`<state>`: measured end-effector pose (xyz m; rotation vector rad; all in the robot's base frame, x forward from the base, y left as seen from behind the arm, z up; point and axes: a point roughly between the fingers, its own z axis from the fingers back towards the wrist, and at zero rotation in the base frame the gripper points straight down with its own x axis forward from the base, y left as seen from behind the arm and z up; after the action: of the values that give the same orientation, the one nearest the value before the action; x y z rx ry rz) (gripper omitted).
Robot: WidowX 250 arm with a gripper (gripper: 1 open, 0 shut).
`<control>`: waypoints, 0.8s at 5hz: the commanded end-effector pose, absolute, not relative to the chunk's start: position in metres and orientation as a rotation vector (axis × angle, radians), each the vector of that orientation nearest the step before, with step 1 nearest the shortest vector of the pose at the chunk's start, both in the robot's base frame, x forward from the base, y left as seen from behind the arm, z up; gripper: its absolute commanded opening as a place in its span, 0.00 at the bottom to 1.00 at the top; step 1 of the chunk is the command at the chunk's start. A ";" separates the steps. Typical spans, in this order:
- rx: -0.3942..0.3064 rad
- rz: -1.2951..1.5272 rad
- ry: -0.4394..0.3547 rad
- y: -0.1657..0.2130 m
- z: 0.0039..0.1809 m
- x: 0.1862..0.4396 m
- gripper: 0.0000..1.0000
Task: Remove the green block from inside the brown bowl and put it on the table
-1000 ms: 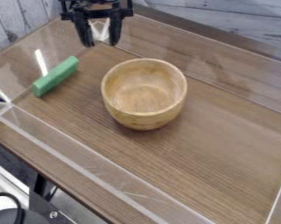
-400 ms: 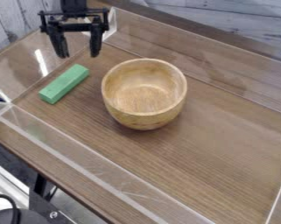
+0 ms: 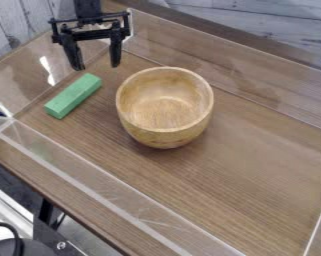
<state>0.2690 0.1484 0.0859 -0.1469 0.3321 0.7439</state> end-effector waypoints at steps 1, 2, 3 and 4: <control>-0.167 0.798 0.279 0.153 0.108 0.278 1.00; -0.181 0.836 0.271 0.162 0.112 0.287 1.00; -0.189 0.897 0.266 0.177 0.114 0.290 1.00; -0.187 0.930 0.269 0.188 0.116 0.293 0.00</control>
<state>0.2876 0.1794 0.0942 -0.2000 0.3471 0.9224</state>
